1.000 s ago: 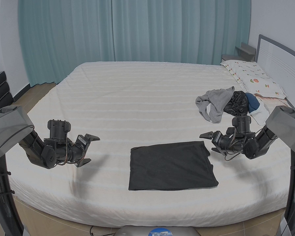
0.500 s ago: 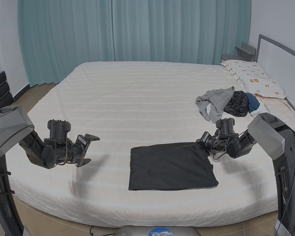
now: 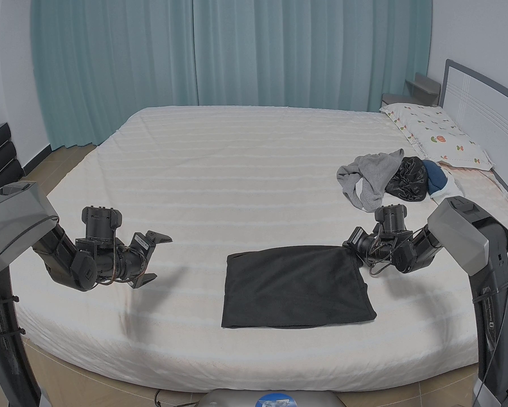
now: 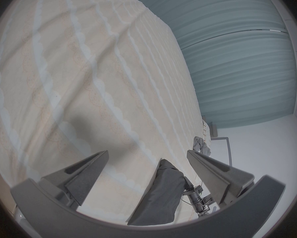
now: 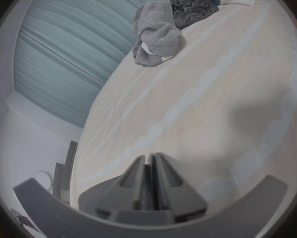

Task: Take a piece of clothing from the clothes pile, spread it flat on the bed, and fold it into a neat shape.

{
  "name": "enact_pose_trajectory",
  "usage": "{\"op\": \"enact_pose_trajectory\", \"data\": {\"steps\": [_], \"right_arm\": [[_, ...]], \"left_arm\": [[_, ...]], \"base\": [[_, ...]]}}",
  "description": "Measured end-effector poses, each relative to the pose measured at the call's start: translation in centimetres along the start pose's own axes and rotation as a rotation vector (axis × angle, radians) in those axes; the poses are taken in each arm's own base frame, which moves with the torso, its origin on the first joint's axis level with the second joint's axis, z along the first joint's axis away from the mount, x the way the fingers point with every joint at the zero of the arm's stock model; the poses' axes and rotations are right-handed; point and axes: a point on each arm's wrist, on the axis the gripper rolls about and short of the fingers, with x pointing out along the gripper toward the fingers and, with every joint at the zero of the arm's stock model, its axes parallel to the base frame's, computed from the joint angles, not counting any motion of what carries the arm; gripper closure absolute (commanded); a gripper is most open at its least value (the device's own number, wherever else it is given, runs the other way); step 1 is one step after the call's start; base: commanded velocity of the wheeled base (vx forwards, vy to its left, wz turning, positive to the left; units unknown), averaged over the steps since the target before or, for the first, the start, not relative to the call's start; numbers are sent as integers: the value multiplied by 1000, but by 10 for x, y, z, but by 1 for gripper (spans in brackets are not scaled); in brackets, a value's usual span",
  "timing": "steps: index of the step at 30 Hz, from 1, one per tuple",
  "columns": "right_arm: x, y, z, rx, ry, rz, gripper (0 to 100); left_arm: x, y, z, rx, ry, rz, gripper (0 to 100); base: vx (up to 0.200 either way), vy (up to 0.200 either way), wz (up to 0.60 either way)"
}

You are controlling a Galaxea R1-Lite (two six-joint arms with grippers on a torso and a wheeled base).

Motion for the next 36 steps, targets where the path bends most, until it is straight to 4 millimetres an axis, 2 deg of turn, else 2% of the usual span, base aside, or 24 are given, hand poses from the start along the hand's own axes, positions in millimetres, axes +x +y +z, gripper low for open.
{"op": "enact_pose_trajectory", "data": {"steps": [5,10,13,21,26,31,36], "right_arm": [[-6,1,5,16,-10,5,0],[-24,0,8,47,3,2,0],[-40,-4,6,62,13,-5,0],[-92,-17,-13,95,15,-8,0],[-121,-20,-24,105,-1,105,0],[-136,-26,-30,130,17,175,0],[-139,-32,-34,148,29,163,0]], "left_arm": [[0,0,0,1,1,1,0],[0,1,0,2,-4,4,0],[0,1,0,3,-14,9,0],[3,-1,-2,4,-38,21,0],[4,-1,-3,8,-44,25,0],[7,-5,-1,10,-49,10,0],[13,-11,-1,14,-46,-5,0]], "base": [[0,0,0],[0,0,0],[0,0,0],[-200,0,0],[-40,0,0],[0,0,0],[0,-200,0]]}}
